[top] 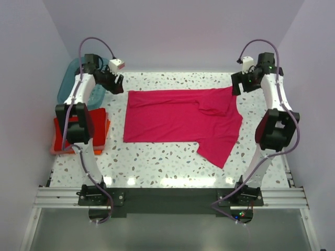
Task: Fold and stack the t-shirts
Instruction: Fold the tshirt
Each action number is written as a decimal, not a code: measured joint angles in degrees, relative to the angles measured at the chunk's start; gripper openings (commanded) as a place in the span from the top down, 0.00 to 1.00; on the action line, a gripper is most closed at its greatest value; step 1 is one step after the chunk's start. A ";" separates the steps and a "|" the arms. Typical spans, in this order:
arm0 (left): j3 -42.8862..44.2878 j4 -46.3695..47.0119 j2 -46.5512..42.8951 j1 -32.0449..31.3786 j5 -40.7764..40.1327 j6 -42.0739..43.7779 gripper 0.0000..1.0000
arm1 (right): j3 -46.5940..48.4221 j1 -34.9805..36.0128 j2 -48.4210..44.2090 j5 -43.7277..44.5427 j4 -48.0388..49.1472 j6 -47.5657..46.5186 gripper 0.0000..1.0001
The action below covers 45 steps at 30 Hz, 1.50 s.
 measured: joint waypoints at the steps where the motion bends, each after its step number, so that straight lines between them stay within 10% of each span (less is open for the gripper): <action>1: -1.60 -1.38 -2.82 0.31 1.53 1.38 0.29 | -1.77 0.00 -3.08 -0.92 -2.29 -2.84 0.13; 10: -24.55 -12.28 -19.96 0.04 10.38 12.07 0.26 | -29.83 3.80 -24.50 -2.80 -16.28 -24.17 0.43; 18: -36.65 -12.96 -21.79 -1.57 9.16 13.31 0.28 | -54.12 17.86 -35.32 3.48 -10.01 -26.75 0.49; 33: -41.22 -9.40 -26.60 -4.35 4.66 14.80 0.28 | -64.92 18.75 -34.71 11.78 5.18 -29.57 0.55; 40: -45.31 -7.04 -29.68 -5.84 3.80 20.00 0.38 | -66.47 19.04 -33.57 12.87 6.78 -30.93 1.00; 45: -49.11 -6.45 -30.69 -5.92 3.78 28.70 0.49 | -66.51 19.04 -33.73 13.05 7.13 -31.01 1.00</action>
